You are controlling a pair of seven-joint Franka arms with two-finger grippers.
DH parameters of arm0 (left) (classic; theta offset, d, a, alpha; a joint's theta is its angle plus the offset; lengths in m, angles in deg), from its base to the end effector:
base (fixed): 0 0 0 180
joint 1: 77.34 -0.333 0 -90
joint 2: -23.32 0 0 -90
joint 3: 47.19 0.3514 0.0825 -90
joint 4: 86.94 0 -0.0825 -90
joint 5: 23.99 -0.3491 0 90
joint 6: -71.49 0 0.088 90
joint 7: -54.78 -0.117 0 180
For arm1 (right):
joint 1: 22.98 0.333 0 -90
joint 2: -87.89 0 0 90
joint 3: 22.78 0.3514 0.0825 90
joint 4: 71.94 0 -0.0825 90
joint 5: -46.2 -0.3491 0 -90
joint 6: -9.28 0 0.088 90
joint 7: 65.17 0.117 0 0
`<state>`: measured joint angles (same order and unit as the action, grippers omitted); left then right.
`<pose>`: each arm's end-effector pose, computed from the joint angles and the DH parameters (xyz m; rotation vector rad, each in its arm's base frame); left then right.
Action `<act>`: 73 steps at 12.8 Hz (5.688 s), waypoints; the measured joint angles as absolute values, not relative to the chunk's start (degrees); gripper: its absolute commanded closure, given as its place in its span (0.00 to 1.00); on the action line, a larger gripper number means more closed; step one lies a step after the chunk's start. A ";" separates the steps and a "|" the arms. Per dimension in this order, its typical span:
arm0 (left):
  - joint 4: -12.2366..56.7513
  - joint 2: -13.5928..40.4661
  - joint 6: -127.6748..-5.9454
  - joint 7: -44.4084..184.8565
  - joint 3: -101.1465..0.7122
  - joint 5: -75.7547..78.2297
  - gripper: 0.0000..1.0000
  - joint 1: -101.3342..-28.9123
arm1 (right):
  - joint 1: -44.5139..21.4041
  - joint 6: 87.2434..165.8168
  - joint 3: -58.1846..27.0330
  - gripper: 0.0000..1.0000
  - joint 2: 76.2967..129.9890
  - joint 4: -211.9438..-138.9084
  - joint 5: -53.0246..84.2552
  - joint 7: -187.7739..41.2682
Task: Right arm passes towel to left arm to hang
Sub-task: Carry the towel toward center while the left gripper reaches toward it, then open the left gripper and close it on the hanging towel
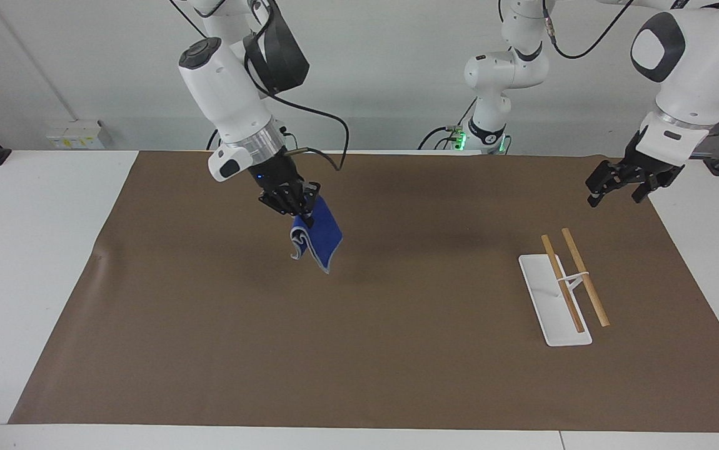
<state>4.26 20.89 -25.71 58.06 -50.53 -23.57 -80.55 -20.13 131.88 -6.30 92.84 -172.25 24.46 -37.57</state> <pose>0.5460 -0.0012 0.6296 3.1273 0.0873 0.0971 0.5527 0.2068 0.5842 -2.6439 0.4079 -0.1740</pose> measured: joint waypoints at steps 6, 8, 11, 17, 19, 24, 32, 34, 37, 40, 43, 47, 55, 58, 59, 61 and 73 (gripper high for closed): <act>7.95 21.52 -36.43 77.19 -51.19 -9.05 0.00 -77.97 | -17.66 132.70 -3.96 0.98 92.78 -170.97 17.06 -36.05; 12.20 22.60 -43.48 79.91 -52.52 -3.14 0.00 -77.04 | -16.59 133.29 -3.69 0.98 92.73 -170.87 14.37 -35.52; 17.31 24.12 -52.67 85.44 -57.38 3.51 0.00 -76.82 | -16.03 133.31 -2.92 0.98 92.69 -170.82 13.47 -35.37; 21.82 25.66 -57.53 102.29 -67.71 4.66 0.00 -76.47 | -15.83 133.16 -0.17 0.98 92.46 -170.82 13.44 -31.48; 23.79 26.74 -57.56 107.31 -69.00 4.71 0.00 -76.32 | -15.82 133.16 0.55 0.98 92.36 -170.82 12.77 -30.03; 26.69 28.52 -57.17 117.88 -69.55 4.75 0.00 -75.85 | -16.04 133.16 0.50 0.98 92.31 -170.82 10.06 -29.95; 27.76 33.55 -46.31 135.95 -69.51 4.82 0.00 -75.61 | -16.90 131.86 0.37 0.97 91.79 -170.82 10.01 -29.95; 28.94 34.50 -46.53 140.01 -69.58 4.82 0.00 -74.06 | -17.28 131.72 0.34 0.97 91.42 -170.82 10.01 -29.95; 35.86 37.16 -54.40 145.98 -69.69 4.83 0.00 -69.77 | -17.40 131.61 0.23 0.96 91.25 -170.82 10.01 -29.95; 41.28 39.72 -62.92 153.54 -69.80 4.84 0.00 -66.46 | -17.40 131.61 0.20 0.95 91.25 -170.83 10.01 -29.95; 41.57 40.02 -68.00 157.44 -69.42 4.86 0.00 -66.48 | -17.40 131.61 0.14 0.94 91.25 -170.83 10.01 -29.95; 42.37 38.99 -79.58 160.95 -68.90 5.38 0.00 -66.62 | -17.40 131.61 0.13 0.94 91.25 -170.83 10.01 -29.95; 42.47 37.88 -84.69 161.13 -69.04 6.57 0.00 -66.55 | -17.40 131.61 0.12 0.94 91.25 -170.83 10.01 -29.95; 42.60 37.64 -84.68 160.42 -69.50 6.57 0.13 -66.08 | -17.40 131.61 0.12 0.94 91.25 -170.84 10.01 -29.95; 42.68 37.63 -84.62 159.52 -69.57 6.57 0.18 -65.72 | -17.40 131.61 0.12 0.94 91.25 -170.84 10.01 -29.95; 42.90 37.61 -84.42 156.34 -69.78 6.57 0.32 -65.57 | -17.42 131.61 0.11 0.94 91.25 -170.84 10.01 -29.95; 43.14 37.53 -80.54 143.71 -69.90 6.58 0.98 -64.90 | -17.44 131.61 0.08 0.90 91.25 -170.86 10.01 -29.95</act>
<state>43.14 37.53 -80.54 143.71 -69.90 6.58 -64.90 -17.44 131.61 0.08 91.25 -170.86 10.01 -29.95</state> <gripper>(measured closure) 0.736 0.907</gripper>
